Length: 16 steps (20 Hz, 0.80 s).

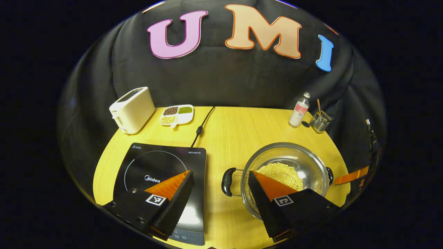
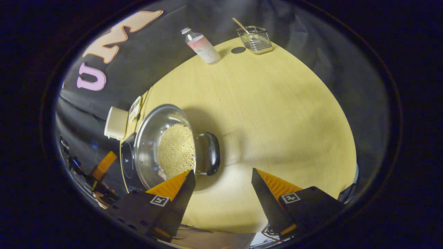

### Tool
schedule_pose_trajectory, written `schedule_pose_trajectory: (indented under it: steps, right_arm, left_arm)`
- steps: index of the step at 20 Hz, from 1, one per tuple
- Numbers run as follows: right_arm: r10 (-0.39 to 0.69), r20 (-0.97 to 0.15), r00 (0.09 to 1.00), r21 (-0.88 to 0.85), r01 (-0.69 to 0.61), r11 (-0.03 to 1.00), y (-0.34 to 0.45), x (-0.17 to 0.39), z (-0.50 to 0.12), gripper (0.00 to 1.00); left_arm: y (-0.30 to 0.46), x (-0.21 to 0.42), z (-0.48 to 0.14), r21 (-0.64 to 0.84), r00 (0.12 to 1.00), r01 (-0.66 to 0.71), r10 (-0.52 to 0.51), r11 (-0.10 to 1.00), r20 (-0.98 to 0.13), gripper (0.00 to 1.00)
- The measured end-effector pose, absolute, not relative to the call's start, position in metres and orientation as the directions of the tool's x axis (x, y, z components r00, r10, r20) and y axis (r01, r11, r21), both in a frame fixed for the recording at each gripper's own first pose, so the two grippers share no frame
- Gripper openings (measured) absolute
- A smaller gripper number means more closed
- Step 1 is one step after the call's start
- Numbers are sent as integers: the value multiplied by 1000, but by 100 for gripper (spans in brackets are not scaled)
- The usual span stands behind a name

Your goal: First push the handle of the pot to place it horizontally, then grasp the pot with both hands and set it on the induction cooktop.

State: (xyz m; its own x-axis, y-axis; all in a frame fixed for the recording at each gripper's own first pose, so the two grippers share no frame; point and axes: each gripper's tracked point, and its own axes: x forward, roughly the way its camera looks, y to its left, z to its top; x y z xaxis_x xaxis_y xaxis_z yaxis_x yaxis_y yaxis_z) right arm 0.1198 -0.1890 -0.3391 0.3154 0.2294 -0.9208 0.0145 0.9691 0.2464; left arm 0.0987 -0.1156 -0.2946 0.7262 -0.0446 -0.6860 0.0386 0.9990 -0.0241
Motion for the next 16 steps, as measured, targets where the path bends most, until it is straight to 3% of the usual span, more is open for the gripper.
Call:
schedule_pose_trajectory:
  steps: [1, 2, 8, 9, 10, 11, 12, 13, 14, 15, 16]
  right_arm:
    - [242, -917, 318, 260, 18, 965, -184, 124, -340, 100]
    - [249, -916, 315, 267, 14, 964, -179, 128, -342, 93]
    - [250, -932, 262, 257, -8, 967, -160, 137, -372, 93]
    - [248, -934, 255, 255, -6, 967, -159, 138, -376, 100]
    - [246, -937, 248, 253, -3, 967, -158, 140, -380, 100]
    - [242, -940, 241, 249, 1, 968, -157, 141, -384, 93]
    - [241, -942, 236, 249, 5, 969, -157, 143, -387, 92]
    - [242, -942, 232, 251, 8, 968, -155, 144, -390, 100]
    - [244, -942, 229, 254, 13, 967, -154, 145, -393, 100]
    - [245, -943, 226, 255, 16, 967, -154, 145, -394, 91]
    - [244, -944, 220, 255, 20, 967, -153, 145, -396, 89]
  left_arm:
    - [-117, 100, -301, -29, 704, 61, -63, 998, -707, 97]
    - [-120, 102, -310, -39, 682, 83, -85, 996, -726, 97]
    - [-125, 112, -347, -47, 572, 142, -121, 989, -812, 97]
    - [-125, 115, -351, -41, 565, 148, -118, 988, -817, 97]
    - [-126, 118, -356, -41, 556, 156, -122, 987, -822, 97]
    - [-128, 120, -360, -44, 545, 165, -128, 985, -828, 97]
    - [-129, 121, -366, -46, 532, 172, -132, 984, -837, 97]
    - [-131, 122, -371, -49, 515, 179, -136, 983, -846, 97]
    - [-133, 122, -377, -55, 501, 182, -141, 982, -854, 97]
    - [-135, 123, -382, -65, 488, 182, -147, 981, -861, 97]
    - [-137, 122, -387, -77, 474, 180, -155, 981, -867, 97]
